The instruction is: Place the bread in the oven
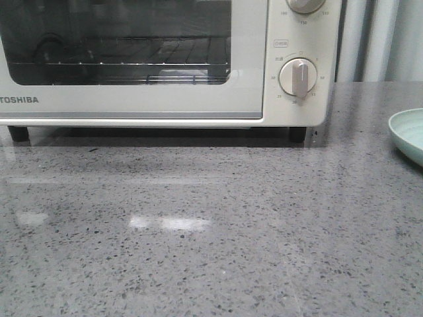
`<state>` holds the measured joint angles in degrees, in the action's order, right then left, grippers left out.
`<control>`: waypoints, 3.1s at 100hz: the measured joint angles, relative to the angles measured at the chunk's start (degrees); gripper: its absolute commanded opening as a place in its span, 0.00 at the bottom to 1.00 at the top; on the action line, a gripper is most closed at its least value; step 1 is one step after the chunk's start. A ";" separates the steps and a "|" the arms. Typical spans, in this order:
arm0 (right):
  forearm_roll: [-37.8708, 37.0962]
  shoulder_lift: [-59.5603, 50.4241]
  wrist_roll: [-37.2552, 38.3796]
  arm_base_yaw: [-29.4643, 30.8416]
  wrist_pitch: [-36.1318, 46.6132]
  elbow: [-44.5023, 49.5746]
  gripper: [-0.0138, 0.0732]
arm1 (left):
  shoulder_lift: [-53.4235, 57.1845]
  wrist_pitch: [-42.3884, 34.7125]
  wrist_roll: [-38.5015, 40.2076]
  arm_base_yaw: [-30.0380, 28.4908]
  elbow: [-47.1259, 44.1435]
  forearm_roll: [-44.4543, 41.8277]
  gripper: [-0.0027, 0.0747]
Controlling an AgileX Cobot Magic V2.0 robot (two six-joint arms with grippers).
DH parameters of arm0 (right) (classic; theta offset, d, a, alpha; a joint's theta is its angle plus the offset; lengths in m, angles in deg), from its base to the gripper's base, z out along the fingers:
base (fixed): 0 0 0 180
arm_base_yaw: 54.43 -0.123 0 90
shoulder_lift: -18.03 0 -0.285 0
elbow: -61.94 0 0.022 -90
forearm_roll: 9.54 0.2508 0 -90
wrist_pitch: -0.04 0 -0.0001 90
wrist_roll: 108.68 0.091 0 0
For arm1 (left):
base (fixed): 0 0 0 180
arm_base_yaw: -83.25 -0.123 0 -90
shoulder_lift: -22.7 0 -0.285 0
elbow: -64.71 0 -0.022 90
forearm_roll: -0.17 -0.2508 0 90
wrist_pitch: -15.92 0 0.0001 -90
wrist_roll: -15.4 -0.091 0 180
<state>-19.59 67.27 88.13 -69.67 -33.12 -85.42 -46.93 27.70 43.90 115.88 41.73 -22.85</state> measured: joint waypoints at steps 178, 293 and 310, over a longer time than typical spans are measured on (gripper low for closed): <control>-8.37 6.44 2.59 0.00 -20.03 -0.23 0.63 | 34.85 11.67 -6.27 14.02 -16.14 0.40 0.01; -6.82 24.06 -0.17 3.39 -20.90 -6.49 0.08 | 34.85 11.42 -6.27 14.02 -16.14 1.42 0.01; 4.38 15.46 -9.35 1.37 -24.29 -6.49 0.08 | 34.85 11.42 -6.27 14.02 -16.14 1.42 0.01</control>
<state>-15.21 82.73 78.78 -68.30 -57.41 -91.91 -12.08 39.12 37.63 129.90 25.59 -21.43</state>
